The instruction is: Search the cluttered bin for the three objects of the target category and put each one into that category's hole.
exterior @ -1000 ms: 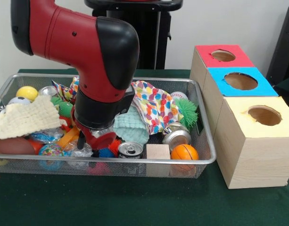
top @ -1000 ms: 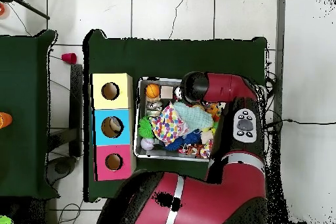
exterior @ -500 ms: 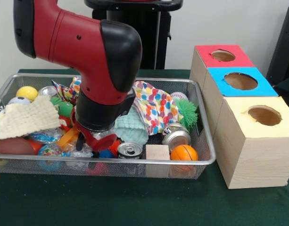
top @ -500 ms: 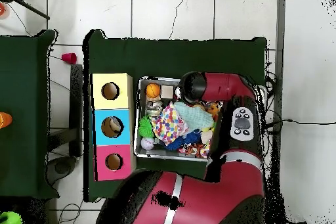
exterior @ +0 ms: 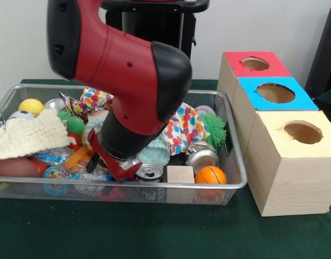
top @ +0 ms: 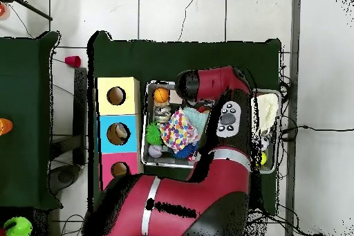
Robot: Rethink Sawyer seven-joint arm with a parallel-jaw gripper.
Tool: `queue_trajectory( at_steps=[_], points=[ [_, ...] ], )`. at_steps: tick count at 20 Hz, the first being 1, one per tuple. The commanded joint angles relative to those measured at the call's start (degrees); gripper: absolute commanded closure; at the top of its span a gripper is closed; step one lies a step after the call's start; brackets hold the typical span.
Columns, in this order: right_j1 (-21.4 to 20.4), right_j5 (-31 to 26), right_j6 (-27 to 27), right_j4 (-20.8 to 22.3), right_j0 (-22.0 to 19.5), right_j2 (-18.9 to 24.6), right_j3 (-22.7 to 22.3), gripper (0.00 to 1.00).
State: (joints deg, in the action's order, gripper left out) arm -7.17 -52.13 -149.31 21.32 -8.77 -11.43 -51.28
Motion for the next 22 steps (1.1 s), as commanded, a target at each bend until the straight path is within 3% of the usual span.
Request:
queue_trajectory(
  at_steps=[1, 3, 10, 15, 17, 19, 22],
  points=[
    [16.18, 7.35, -8.06, 9.05, 1.88, -4.02, 7.41, 0.0],
    [19.42, 6.78, -21.28, 14.18, 7.28, -12.43, 10.71, 0.0],
    [22.67, 2.69, -31.43, 14.78, 11.88, -18.43, 12.16, 0.0],
    [20.0, -6.54, -30.11, 9.42, 15.35, -18.84, 8.09, 0.0],
    [19.16, -7.82, -27.76, 7.2, 15.1, -17.79, 7.38, 0.0],
    [19.04, -6.94, -25.12, 5.34, 13.42, -15.5, 7.58, 0.0],
    [17.73, -4.81, -17.11, 1.26, 9.1, -9.69, 6.5, 0.0]
  ],
)
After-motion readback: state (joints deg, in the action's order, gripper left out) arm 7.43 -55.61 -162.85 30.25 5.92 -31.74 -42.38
